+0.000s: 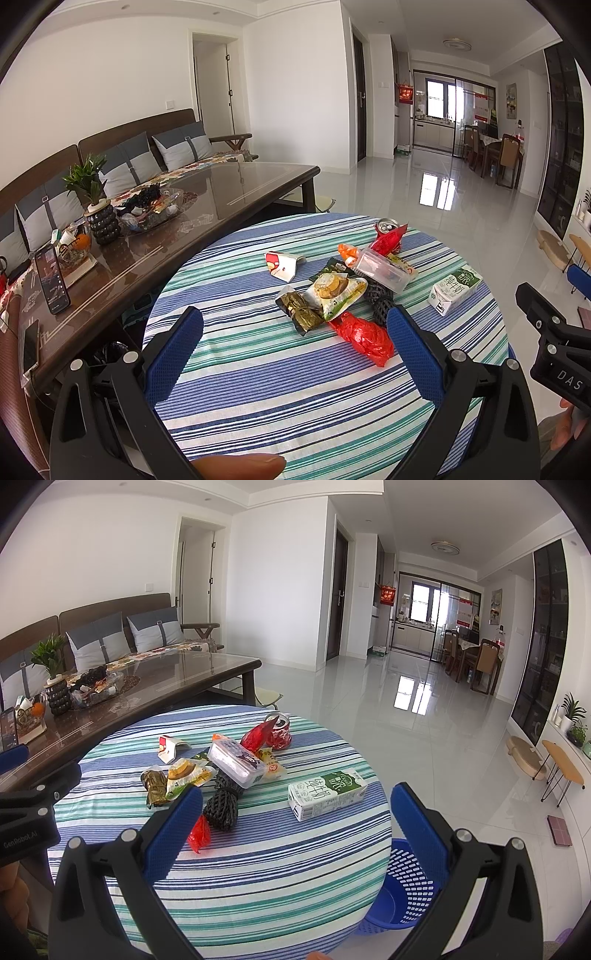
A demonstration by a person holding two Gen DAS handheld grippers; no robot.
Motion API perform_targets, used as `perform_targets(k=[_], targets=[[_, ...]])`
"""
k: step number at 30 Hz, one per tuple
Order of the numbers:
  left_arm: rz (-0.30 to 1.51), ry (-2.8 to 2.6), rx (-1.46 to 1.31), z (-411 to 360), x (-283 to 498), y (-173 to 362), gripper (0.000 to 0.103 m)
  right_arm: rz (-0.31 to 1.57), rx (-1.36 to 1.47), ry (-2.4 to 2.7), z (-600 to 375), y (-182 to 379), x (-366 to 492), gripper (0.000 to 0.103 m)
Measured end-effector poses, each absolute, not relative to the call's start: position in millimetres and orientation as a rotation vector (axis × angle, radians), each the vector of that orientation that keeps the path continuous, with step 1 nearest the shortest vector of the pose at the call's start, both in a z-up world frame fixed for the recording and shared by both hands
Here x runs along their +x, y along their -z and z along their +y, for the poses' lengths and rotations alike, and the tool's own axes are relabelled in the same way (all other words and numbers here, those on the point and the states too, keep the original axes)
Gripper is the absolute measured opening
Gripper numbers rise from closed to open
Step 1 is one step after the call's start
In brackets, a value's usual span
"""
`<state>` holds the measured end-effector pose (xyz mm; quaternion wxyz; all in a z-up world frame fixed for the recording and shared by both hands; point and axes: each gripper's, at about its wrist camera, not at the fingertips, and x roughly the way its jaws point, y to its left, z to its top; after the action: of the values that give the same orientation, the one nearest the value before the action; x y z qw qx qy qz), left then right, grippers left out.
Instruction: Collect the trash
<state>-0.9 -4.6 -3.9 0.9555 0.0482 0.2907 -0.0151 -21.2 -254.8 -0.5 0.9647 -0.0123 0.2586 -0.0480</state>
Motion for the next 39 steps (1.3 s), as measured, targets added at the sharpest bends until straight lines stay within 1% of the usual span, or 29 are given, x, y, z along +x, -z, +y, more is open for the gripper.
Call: perform_targets(k=[39], targets=[[0.587,0.031,0.095,-6.9,-2.3,3.6,0.099,0.522,-0.025,0.098,-254.7,0.7,-23.2,0.098]])
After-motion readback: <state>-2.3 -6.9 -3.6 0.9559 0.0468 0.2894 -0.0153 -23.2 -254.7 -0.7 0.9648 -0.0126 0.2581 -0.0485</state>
